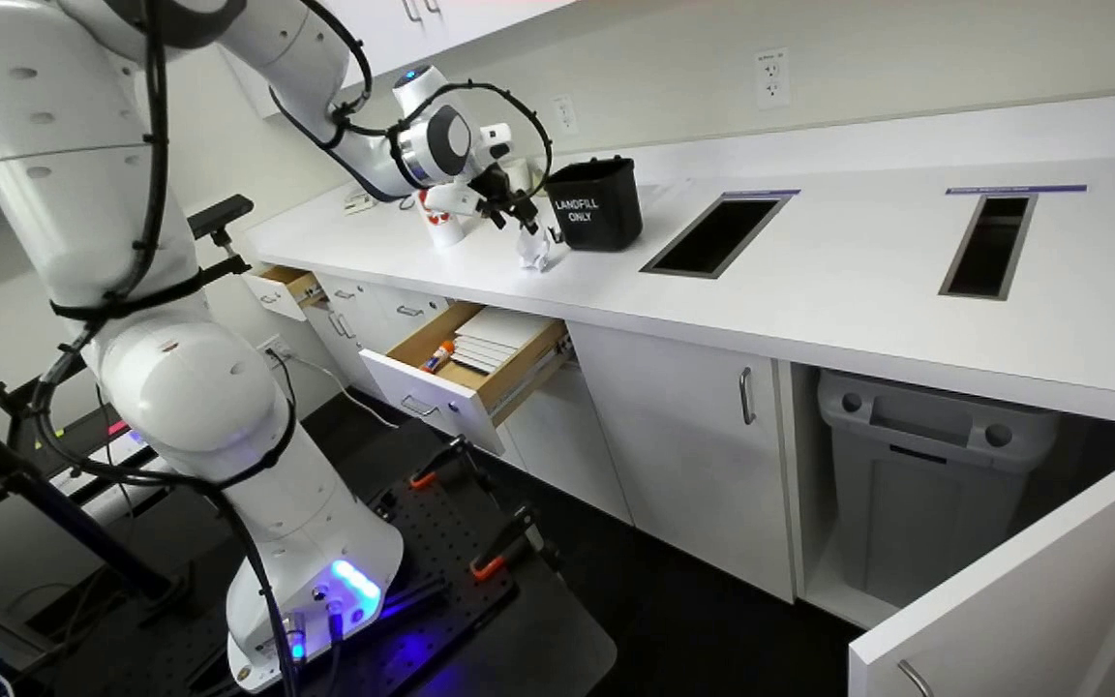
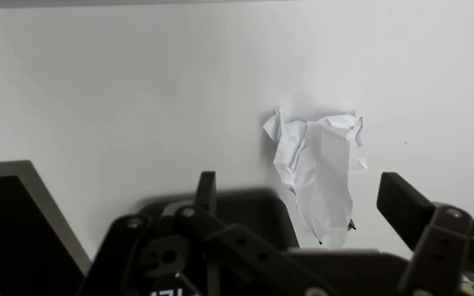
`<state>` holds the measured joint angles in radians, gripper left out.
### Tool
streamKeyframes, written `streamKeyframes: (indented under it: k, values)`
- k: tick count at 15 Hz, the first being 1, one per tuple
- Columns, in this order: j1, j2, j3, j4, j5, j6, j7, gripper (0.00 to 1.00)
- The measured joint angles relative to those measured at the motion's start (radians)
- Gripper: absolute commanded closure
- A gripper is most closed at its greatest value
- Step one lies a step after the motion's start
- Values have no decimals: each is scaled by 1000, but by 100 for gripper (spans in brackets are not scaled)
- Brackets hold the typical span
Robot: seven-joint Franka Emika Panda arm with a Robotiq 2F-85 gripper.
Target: Pick up the paper from the countertop and put it in the black waste bin
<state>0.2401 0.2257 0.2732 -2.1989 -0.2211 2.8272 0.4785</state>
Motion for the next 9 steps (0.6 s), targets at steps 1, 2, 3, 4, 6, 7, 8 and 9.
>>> streamKeyframes:
  k: [1, 2, 3, 4, 6, 7, 8, 9]
  values:
    - [6, 31, -3, 24, -20, 20, 0, 0]
    - [13, 60, -5, 48, -37, 34, 0, 0]
    - [20, 87, -7, 73, -50, 39, 0, 0]
    - [29, 112, -10, 100, -62, 40, 0, 0]
    - [64, 159, -42, 153, -111, 40, 14, 0]
    - [87, 181, -67, 178, -141, 39, 29, 24]
    - [110, 205, -92, 204, -168, 39, 42, 26]
    - [131, 227, -114, 227, -189, 39, 49, 34]
